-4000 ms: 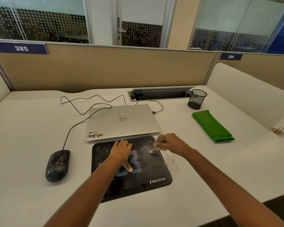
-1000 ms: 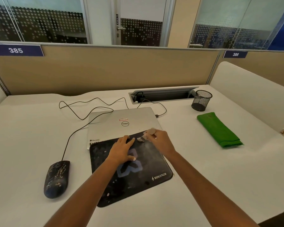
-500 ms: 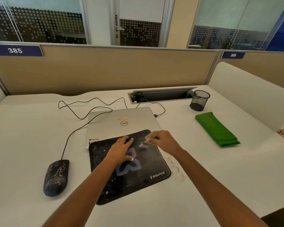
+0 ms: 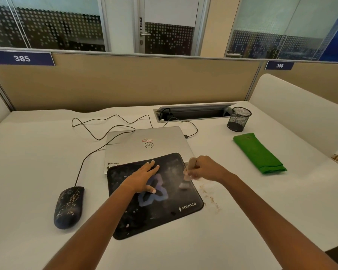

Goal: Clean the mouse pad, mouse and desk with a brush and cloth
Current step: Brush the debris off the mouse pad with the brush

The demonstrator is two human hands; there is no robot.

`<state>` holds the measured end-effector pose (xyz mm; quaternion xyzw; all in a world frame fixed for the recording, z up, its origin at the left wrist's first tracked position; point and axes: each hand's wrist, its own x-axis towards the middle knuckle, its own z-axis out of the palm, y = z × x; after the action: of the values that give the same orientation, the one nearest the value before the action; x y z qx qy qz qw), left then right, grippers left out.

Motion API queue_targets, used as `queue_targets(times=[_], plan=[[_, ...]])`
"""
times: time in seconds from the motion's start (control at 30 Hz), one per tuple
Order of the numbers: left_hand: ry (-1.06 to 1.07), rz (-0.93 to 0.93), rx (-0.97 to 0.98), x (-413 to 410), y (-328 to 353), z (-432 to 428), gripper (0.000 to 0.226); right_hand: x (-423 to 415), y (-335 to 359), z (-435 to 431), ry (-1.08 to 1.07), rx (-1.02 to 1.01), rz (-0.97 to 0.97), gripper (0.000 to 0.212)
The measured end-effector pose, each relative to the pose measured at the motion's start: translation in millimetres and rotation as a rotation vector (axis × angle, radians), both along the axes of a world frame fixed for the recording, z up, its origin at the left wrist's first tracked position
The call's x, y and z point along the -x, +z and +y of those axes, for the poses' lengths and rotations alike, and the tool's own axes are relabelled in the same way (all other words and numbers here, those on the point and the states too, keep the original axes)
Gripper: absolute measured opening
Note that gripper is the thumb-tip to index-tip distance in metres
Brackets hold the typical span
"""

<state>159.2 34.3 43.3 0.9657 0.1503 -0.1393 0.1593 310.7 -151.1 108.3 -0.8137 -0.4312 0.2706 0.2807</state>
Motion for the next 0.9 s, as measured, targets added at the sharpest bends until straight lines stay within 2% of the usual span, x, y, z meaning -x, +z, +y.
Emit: queue_targets(times=[0.13, 0.23, 0.4, 0.67, 0.8, 0.9], plan=[[-0.006, 0.045, -0.033, -6.2, 5.7, -1.0, 0.093, -5.1, 1.3, 10.8, -0.122, -0.279, -0.151, 0.013], [-0.009, 0.012, -0.088, -18.1, 11.8, -10.4, 0.083, -6.2, 1.1, 24.9, -0.141, -0.339, -0.240, 0.018], [-0.013, 0.028, -0.072, -38.6, 13.6, -29.2, 0.081, -5.9, -10.8, 32.2, -0.055, -0.249, -0.288, 0.018], [-0.013, 0.020, -0.083, -41.3, 10.2, -31.9, 0.080, -8.2, -25.8, 0.5, -0.060, -0.099, -0.215, 0.015], [-0.014, 0.019, -0.080, -41.7, 10.2, -31.9, 0.080, -18.8, -7.1, 0.2, -0.005, -0.025, -0.173, 0.010], [-0.009, 0.022, -0.075, -42.2, 8.8, -30.8, 0.080, -21.6, 5.6, 10.9, -0.047, -0.107, -0.215, 0.014]])
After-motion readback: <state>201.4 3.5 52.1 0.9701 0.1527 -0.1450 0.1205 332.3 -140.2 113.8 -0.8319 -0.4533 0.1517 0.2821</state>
